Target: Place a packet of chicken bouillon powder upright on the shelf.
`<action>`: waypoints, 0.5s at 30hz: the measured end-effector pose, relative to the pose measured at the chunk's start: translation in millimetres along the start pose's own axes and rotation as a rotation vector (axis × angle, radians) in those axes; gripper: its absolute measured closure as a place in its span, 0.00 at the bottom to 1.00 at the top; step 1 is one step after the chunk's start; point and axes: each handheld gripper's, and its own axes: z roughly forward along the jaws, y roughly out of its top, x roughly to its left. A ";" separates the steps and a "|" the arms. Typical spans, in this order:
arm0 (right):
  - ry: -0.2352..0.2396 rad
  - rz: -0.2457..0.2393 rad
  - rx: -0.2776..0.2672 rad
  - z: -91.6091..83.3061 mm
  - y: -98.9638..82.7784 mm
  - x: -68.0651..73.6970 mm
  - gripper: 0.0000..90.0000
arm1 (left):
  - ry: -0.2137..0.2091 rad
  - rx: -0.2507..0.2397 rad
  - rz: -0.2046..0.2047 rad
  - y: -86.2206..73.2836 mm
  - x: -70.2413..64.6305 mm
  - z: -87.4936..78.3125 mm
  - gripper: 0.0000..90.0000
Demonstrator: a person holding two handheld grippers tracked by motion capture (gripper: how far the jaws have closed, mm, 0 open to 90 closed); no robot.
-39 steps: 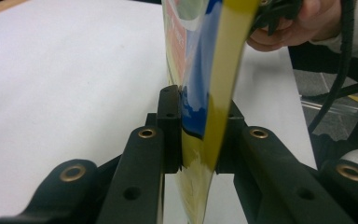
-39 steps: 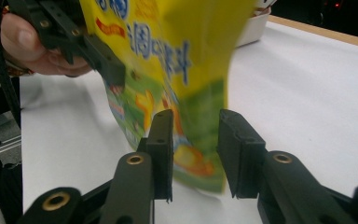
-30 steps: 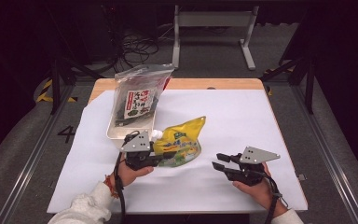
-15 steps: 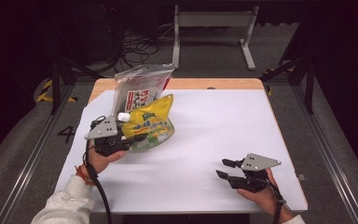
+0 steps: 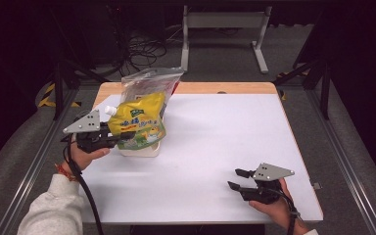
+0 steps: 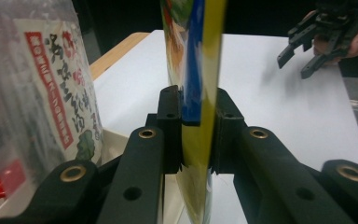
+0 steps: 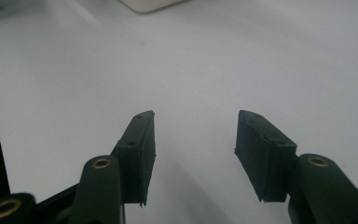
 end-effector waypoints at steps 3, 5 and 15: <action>-0.007 0.012 0.005 -0.2 -2.0 0.1 0.52 | 0.013 -0.017 -0.007 1.1 9.2 -7.4 0.87; -0.008 0.016 0.007 -0.3 -3.0 0.5 0.52 | -0.012 -0.008 -0.008 0.2 13.0 -8.5 0.87; -0.030 -0.003 -0.005 -2.3 -2.4 9.5 0.49 | -0.028 0.105 0.038 -3.6 24.4 3.2 0.87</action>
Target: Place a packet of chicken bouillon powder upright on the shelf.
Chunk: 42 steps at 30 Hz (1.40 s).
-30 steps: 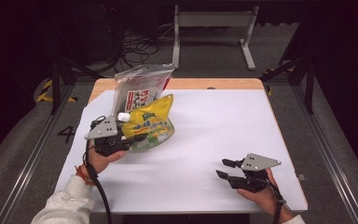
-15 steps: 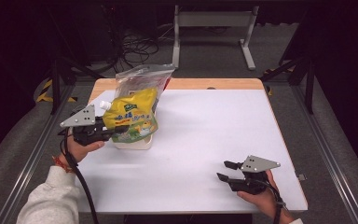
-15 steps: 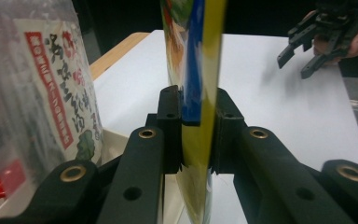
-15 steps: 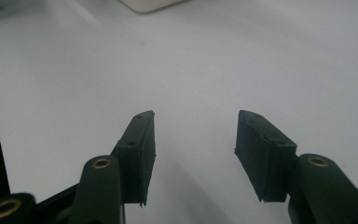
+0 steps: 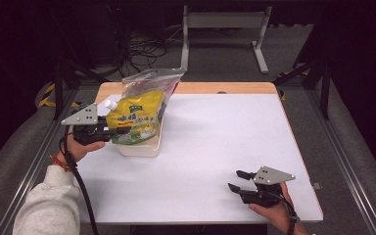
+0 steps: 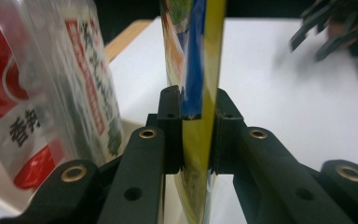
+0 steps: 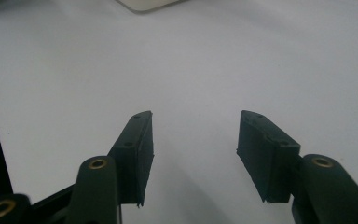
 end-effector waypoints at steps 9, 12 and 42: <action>-0.005 0.013 0.007 0.4 -2.3 0.4 0.48 | -0.047 -0.009 -0.066 -25.5 11.8 20.4 0.87; -0.007 0.013 0.010 0.1 -3.0 0.2 0.48 | -0.046 -0.032 -0.086 -32.8 13.5 21.2 0.87; 0.018 -0.039 -0.005 5.7 8.7 1.2 0.47 | 0.118 -0.007 -0.155 -56.7 -4.6 29.0 0.81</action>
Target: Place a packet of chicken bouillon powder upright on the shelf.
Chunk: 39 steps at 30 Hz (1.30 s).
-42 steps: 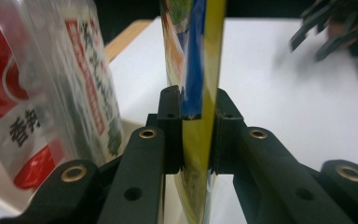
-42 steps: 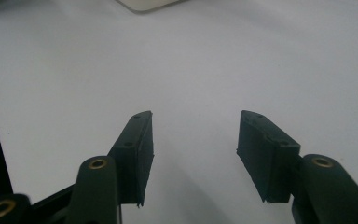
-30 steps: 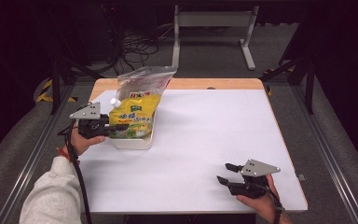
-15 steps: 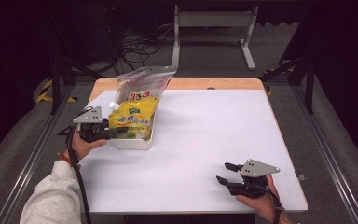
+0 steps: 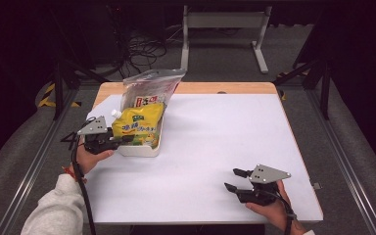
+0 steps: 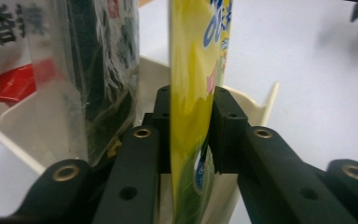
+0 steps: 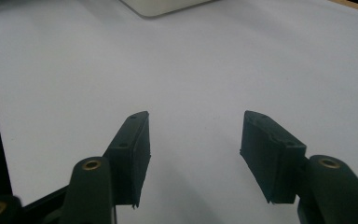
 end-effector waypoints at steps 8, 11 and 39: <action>0.012 -0.005 -0.002 3.5 2.2 -1.4 0.46 | 0.099 -0.071 -0.043 0.2 -6.7 -14.6 0.67; 0.006 -0.004 -0.005 3.6 2.8 -1.8 0.46 | 0.152 -0.087 -0.060 -0.3 -10.7 -20.1 0.58; -0.078 -0.016 -0.044 -5.6 12.1 -12.6 0.39 | 0.308 -0.094 -0.127 -6.3 -63.6 -38.4 0.19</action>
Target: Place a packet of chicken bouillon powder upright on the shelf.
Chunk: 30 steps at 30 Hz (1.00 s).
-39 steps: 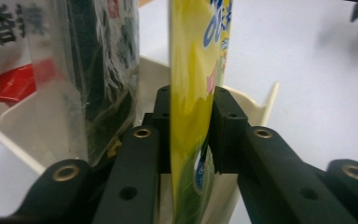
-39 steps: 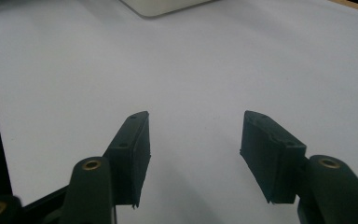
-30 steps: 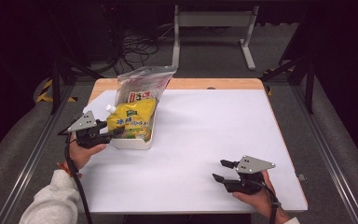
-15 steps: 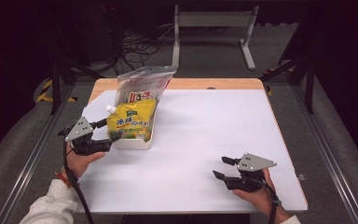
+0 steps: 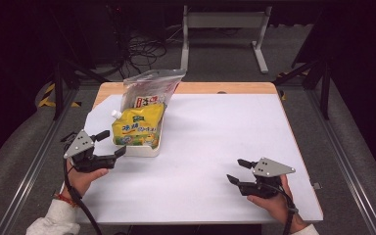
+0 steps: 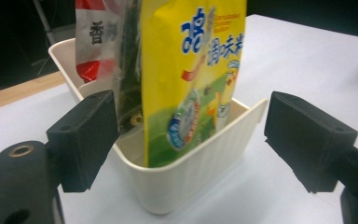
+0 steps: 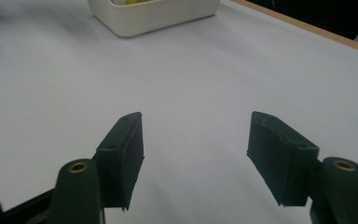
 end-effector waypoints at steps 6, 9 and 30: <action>-0.020 -0.007 -0.006 -3.4 2.7 -2.4 0.36 | 0.015 -0.013 0.005 -1.0 -11.5 -8.8 0.16; -0.032 -0.005 -0.018 -7.2 4.1 -3.6 0.35 | 0.004 -0.018 0.002 -2.7 -18.9 -11.8 0.15; -0.158 -0.070 0.023 -18.8 -2.7 -8.7 0.18 | -0.077 0.073 0.148 -6.9 -75.9 7.1 0.11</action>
